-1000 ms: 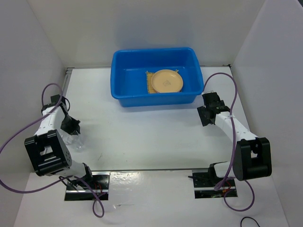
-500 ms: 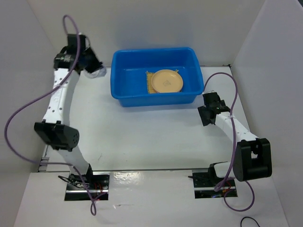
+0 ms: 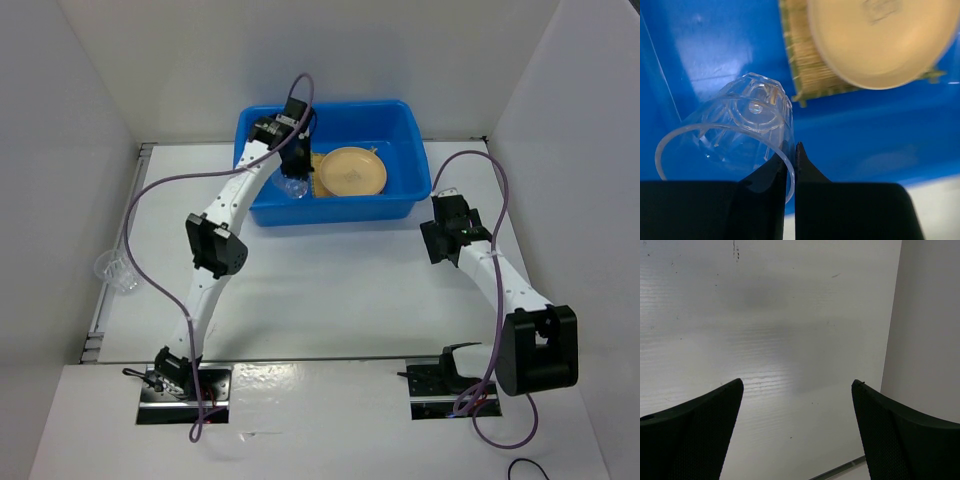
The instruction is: Place the mixed dishes into the plastic bin
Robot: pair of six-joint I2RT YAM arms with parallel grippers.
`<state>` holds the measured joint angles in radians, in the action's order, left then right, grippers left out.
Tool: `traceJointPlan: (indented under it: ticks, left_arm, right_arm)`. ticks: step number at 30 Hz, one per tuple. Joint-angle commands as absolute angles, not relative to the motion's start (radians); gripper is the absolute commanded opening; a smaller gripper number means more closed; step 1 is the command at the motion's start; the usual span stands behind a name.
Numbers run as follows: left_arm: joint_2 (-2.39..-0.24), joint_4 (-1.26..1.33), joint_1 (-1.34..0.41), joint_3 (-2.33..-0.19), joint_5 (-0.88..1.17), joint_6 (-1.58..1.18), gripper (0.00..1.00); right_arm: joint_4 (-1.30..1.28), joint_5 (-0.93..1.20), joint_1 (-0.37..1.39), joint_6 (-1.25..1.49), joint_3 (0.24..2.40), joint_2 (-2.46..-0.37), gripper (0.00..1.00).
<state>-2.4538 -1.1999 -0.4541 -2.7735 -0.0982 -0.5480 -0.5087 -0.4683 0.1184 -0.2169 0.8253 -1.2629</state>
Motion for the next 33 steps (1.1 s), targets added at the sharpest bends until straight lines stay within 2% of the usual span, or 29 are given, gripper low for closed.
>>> traceJointPlan:
  ticks: [1,9,20,23,24,25,28,29,33]
  left_arm:
    - [-2.479,-1.246,-0.437,-2.797,-0.149,-0.529,0.00]
    - [-2.571,-1.261,-0.428,-2.743,-0.149,-0.540,0.00]
    - [-2.612,-1.261,-0.419,-2.795,-0.150,-0.531,0.14]
    - [-2.593,-1.261,-0.419,-2.815,-0.160,-0.540,0.30]
    - [-2.574,-1.261,-0.419,-2.825,-0.160,-0.540,0.39]
    - [-2.565,-1.261,-0.419,-2.826,-0.160,-0.540,0.63]
    - [-2.536,-1.252,-0.408,-2.850,-0.160,-0.540,0.87]
    - [-2.536,-1.252,-0.408,-2.859,-0.160,-0.540,0.99]
    - [-2.494,-1.261,-0.397,-2.894,-0.181,-0.540,0.99]
  right_arm:
    - [-0.462,-0.495,0.127,-0.196,0.824,-1.224,0.93]
    - [-0.462,-0.506,0.127,-0.196,0.824,-1.224,0.93]
    - [-0.462,-0.506,0.127,-0.196,0.824,-1.224,0.93]
    - [-0.462,-0.506,0.127,-0.196,0.824,-1.233,0.93]
    - [-0.462,-0.506,0.127,-0.196,0.824,-1.233,0.93]
    - [-0.462,-0.506,0.127,-0.196,0.824,-1.233,0.93]
    - [-0.462,-0.506,0.127,-0.196,0.824,-1.233,0.93]
    - [-0.462,-0.506,0.127,-0.196,0.824,-1.233,0.93]
    - [-0.462,-0.506,0.127,-0.196,0.824,-1.243,0.93]
